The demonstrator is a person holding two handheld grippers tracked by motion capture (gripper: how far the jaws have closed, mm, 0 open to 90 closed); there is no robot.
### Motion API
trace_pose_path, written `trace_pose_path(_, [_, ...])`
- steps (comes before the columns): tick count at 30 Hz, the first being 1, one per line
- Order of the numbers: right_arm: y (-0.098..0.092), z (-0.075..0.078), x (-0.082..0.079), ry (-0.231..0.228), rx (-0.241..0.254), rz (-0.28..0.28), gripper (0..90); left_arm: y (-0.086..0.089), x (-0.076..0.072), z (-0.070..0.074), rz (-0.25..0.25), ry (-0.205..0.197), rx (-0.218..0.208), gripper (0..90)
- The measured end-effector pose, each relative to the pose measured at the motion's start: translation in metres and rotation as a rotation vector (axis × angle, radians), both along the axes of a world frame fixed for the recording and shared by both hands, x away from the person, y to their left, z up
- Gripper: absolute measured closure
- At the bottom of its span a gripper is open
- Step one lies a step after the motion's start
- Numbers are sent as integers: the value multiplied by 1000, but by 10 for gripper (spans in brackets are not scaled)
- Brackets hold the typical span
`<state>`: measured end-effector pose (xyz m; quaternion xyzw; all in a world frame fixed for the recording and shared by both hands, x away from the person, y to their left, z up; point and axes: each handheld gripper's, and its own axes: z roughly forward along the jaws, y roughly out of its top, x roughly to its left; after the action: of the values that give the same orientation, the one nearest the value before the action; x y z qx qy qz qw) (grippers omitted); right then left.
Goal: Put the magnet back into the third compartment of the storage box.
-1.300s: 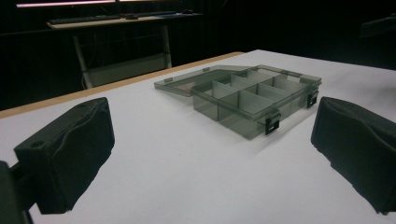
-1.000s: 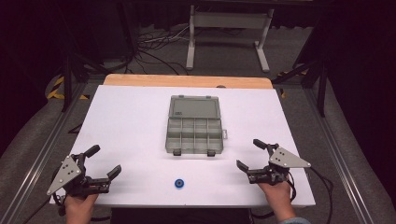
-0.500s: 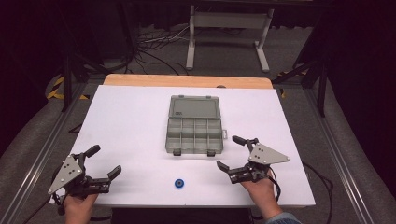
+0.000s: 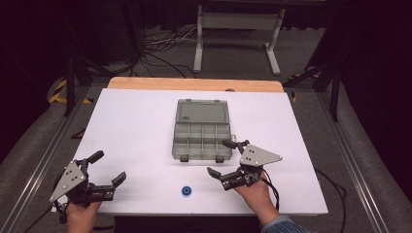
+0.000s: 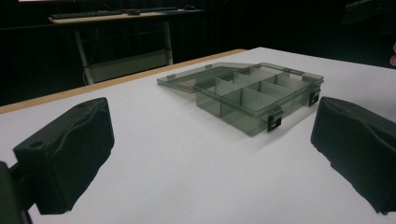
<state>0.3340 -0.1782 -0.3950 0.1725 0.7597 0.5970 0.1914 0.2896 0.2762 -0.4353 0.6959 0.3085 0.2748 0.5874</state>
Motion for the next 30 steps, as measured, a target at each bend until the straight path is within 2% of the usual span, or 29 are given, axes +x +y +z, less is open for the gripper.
trace_pose_path(7, [13,0,4,23,10,36,35,0,2,1,-4,-4,-4,1])
trace_pose_path(10, [19,3,4,21,-10,58,30,-1,2,1,-5,-4,-1,1])
trace_pose_path(14, [27,8,3,28,-60,95,25,-1,2,1,-2,0,2,1])
trace_pose_path(21, [39,11,5,47,-47,129,25,0,1,1,-4,1,-2,1])
trace_pose_path(26, [42,15,6,77,-104,140,48,0,1,1,-4,4,-11,1])
trace_pose_path(30, [46,21,7,128,-194,161,92,0,1,0,-5,4,-9,1])
